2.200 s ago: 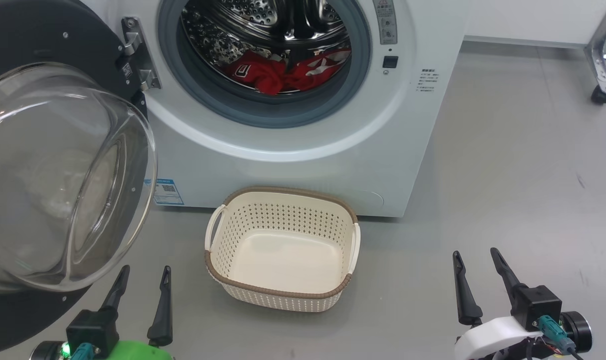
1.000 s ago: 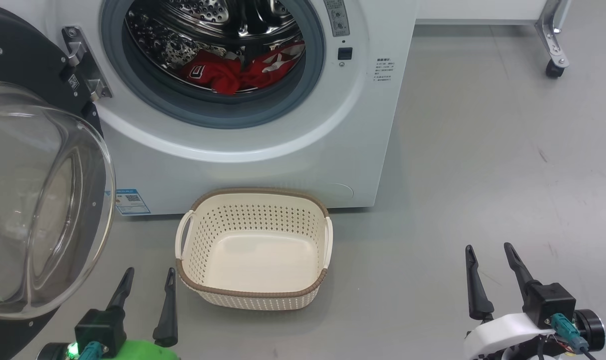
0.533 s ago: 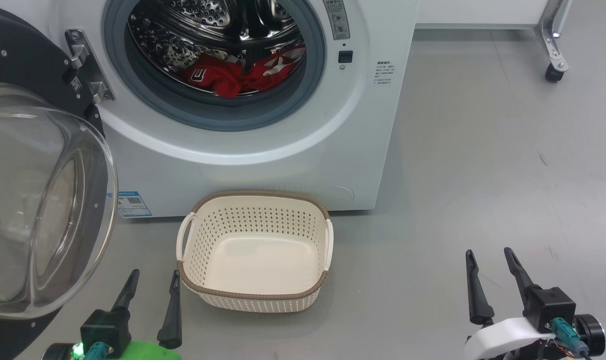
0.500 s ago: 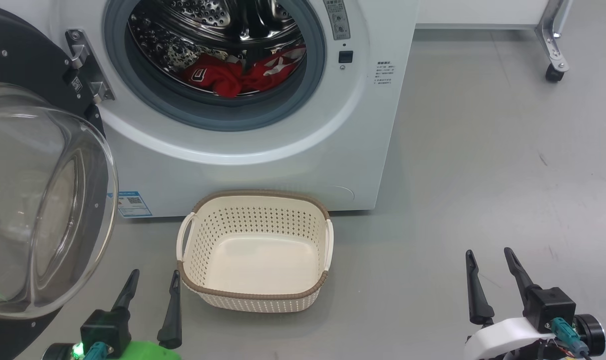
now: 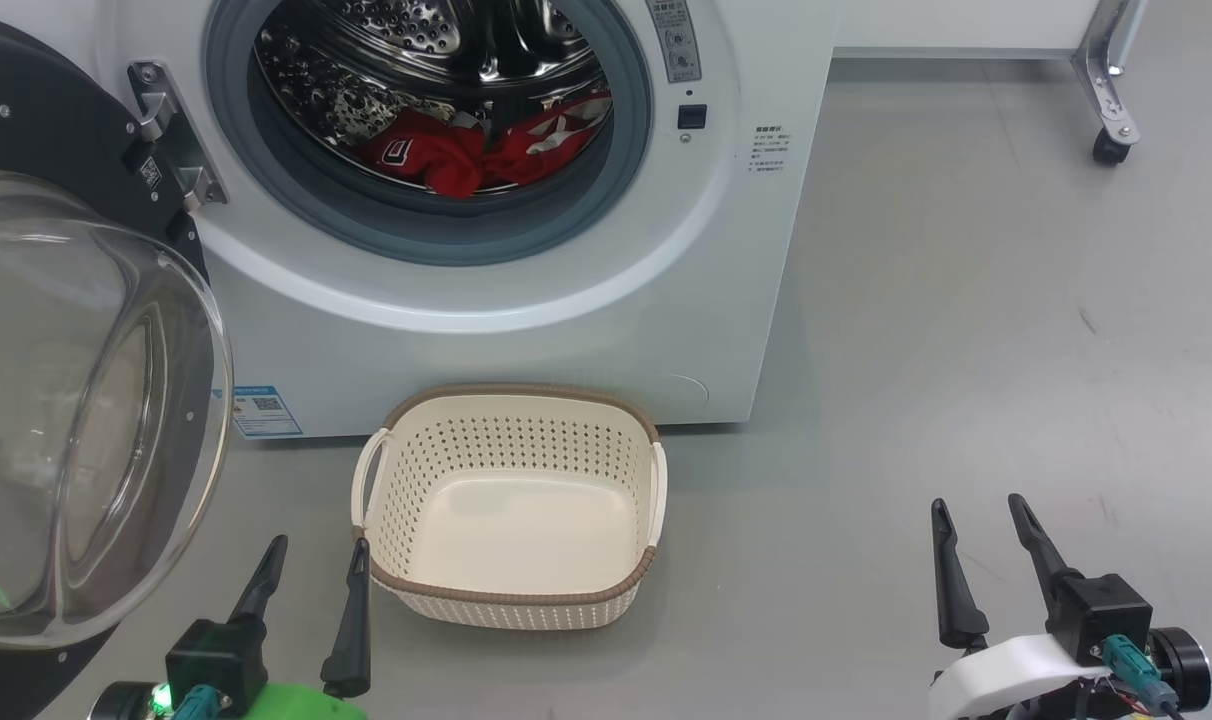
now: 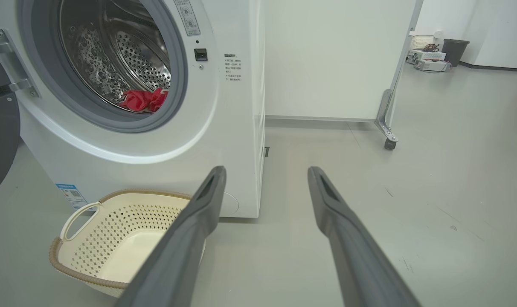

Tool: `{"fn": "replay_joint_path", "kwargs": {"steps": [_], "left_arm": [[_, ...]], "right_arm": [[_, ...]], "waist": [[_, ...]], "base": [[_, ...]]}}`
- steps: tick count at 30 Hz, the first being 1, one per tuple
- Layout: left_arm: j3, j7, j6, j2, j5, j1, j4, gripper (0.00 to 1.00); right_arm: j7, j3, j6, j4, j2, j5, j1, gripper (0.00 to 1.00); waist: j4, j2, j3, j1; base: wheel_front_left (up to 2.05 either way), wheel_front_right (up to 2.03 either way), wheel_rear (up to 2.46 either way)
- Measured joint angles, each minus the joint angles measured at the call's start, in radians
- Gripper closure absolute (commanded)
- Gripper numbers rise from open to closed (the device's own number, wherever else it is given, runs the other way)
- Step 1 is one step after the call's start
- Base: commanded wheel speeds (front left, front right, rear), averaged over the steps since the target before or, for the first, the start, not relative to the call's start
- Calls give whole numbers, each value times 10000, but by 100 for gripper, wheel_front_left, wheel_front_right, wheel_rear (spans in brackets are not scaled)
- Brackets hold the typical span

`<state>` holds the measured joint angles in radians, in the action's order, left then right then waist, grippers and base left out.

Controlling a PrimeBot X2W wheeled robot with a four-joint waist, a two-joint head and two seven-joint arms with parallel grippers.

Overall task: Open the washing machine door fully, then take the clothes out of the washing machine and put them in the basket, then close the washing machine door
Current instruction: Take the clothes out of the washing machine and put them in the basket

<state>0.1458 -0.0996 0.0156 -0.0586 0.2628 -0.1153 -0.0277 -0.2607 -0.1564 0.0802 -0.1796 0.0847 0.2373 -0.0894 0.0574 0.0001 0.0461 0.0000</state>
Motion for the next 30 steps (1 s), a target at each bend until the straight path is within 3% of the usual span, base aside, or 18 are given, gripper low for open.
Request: {"fn": "replay_joint_path", "kwargs": {"steps": [30], "left_arm": [[90, -86, 109, -35, -198, 16, 10, 0]], "right_arm": [[0, 17, -77, 13, -44, -12, -4, 0]], "waist": [[-30, 0, 227, 0]], "base": [[80, -80, 0]]}}
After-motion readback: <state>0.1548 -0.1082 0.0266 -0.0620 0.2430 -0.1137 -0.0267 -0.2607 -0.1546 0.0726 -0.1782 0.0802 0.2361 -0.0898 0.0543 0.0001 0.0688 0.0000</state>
